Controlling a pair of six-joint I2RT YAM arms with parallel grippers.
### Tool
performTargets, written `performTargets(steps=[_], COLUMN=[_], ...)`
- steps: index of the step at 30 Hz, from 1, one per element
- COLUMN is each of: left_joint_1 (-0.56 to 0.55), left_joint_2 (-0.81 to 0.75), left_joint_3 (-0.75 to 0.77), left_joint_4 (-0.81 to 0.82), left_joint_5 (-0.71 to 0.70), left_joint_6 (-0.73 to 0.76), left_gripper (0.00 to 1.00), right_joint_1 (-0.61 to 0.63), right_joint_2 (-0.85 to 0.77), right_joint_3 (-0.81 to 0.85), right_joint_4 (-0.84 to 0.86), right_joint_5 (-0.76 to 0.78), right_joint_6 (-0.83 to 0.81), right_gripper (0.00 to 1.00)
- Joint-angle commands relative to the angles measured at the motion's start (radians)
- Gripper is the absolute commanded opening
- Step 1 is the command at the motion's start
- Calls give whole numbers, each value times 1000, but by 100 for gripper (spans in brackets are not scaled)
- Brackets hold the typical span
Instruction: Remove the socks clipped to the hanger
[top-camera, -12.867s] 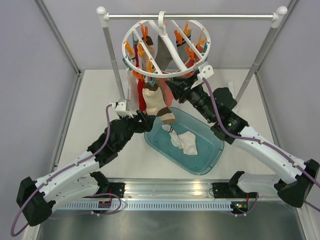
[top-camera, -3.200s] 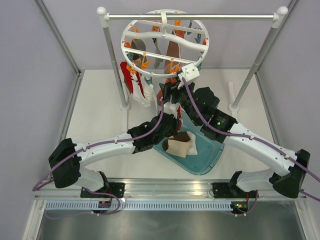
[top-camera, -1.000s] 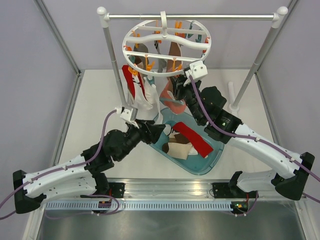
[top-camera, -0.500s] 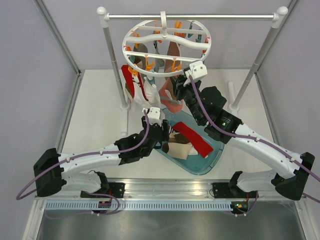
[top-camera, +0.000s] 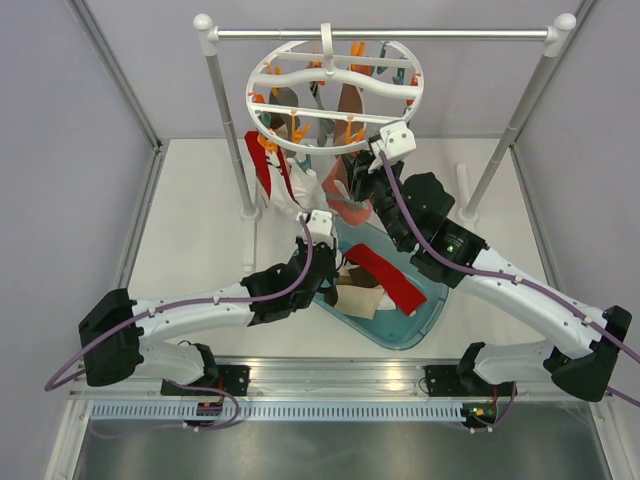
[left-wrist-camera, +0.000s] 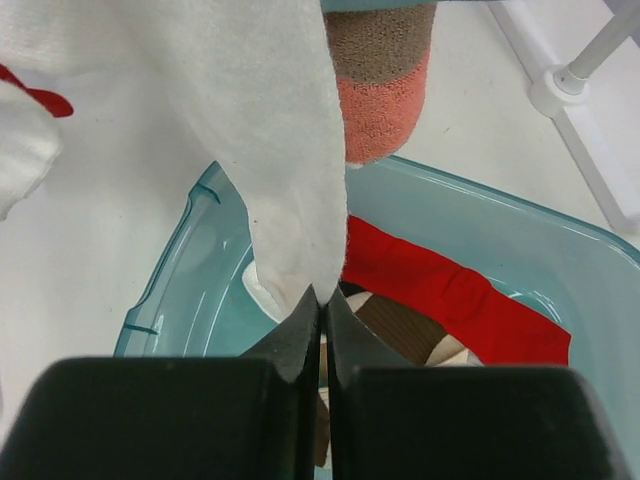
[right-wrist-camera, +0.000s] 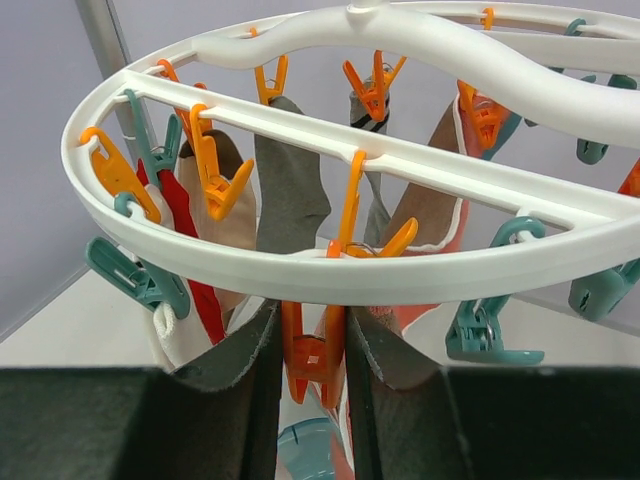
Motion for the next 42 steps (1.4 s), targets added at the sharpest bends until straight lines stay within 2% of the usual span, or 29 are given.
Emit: performTargets(steps=[1,2,6,12,15,19,23,34,42], left_joint_1=[-6,-9,-23,-31,-35,-40,-45,-55,-60], left_joint_2=[-6,-3,20,43,60,78,93,101,103], left_joint_3=[46,49,70,87,101,116,125,132,132], left_joint_4=[66,66,67,75,75,77,75,75,74], left_joint_5=[52,69,88,121,129,137,141,143,146], left_joint_6=[37,44,48,41,41,39,34,36,39], left_gripper=[2,2,2,2,2,2,2,2,2], right_joint_1=[5,3,5,3,5,5,3,5,5], right_joint_2=[-48,-57,-91,-171,-198,-206,-156,30,76], right_joint_3=[14,11,-20,-65,-78,-80,-45,122,162], right_joint_4=[-14,-17,-32,-46,-54,-61,-78,-152,-173], right_joint_5=[0,-7,-29,-89,-154,-291,-345,-299,-313], right_joint_6=[8,13,34,48,48,39,39,27,36], right_gripper=[20,21,38,59,65,68,70,71,75])
